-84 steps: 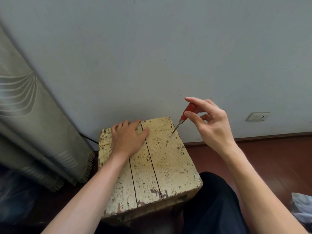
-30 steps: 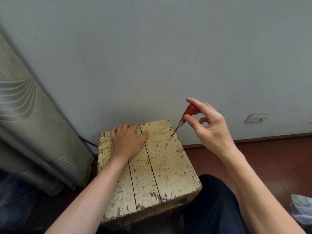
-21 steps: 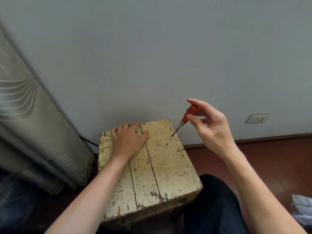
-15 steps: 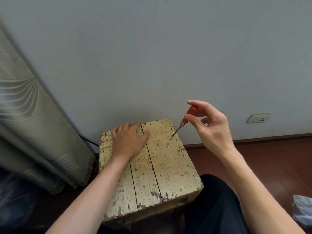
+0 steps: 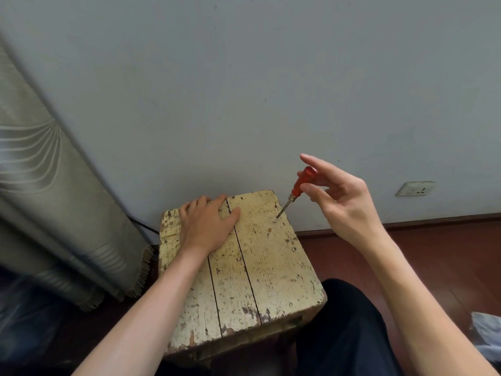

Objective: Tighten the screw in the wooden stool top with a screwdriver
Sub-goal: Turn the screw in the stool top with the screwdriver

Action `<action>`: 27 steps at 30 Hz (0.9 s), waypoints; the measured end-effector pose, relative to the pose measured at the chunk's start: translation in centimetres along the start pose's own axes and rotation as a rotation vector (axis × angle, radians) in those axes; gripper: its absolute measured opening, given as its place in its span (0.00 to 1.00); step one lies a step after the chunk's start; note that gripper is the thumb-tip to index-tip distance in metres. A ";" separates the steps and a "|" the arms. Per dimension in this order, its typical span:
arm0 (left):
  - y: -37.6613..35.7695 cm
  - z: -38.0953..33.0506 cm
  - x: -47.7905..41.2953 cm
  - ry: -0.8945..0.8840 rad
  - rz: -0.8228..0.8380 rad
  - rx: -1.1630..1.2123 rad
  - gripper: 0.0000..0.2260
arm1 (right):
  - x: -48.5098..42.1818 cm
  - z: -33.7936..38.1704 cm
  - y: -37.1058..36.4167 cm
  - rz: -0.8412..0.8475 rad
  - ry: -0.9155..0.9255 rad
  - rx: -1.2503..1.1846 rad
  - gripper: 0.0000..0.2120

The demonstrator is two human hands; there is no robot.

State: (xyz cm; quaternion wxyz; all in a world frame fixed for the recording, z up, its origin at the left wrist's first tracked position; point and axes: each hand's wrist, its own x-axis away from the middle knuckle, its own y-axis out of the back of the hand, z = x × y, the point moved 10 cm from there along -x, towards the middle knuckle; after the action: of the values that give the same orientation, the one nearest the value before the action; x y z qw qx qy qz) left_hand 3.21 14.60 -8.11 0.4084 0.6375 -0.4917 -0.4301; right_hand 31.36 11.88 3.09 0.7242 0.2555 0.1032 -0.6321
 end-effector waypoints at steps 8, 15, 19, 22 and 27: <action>0.1 0.0 0.0 -0.001 -0.008 0.004 0.33 | 0.6 0.4 0.4 -0.133 0.038 0.089 0.21; 0.0 0.0 0.0 0.001 -0.006 0.005 0.33 | 0.2 0.3 -0.1 0.020 0.033 0.041 0.26; 0.1 -0.1 0.1 0.002 -0.003 0.004 0.32 | 0.1 0.3 -0.2 0.023 0.028 0.000 0.30; 0.3 -0.2 0.2 -0.001 -0.007 0.004 0.31 | 0.1 0.2 0.0 -0.002 0.029 0.027 0.30; 0.4 -0.2 0.2 0.002 -0.007 0.005 0.31 | 0.2 0.7 -0.2 -0.079 0.050 0.084 0.22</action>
State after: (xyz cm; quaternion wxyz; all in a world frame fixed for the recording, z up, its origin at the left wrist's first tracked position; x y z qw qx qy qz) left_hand 3.33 14.31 -7.70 0.4059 0.6407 -0.4901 -0.4296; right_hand 31.05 11.35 3.53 0.6844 0.2974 0.1047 -0.6574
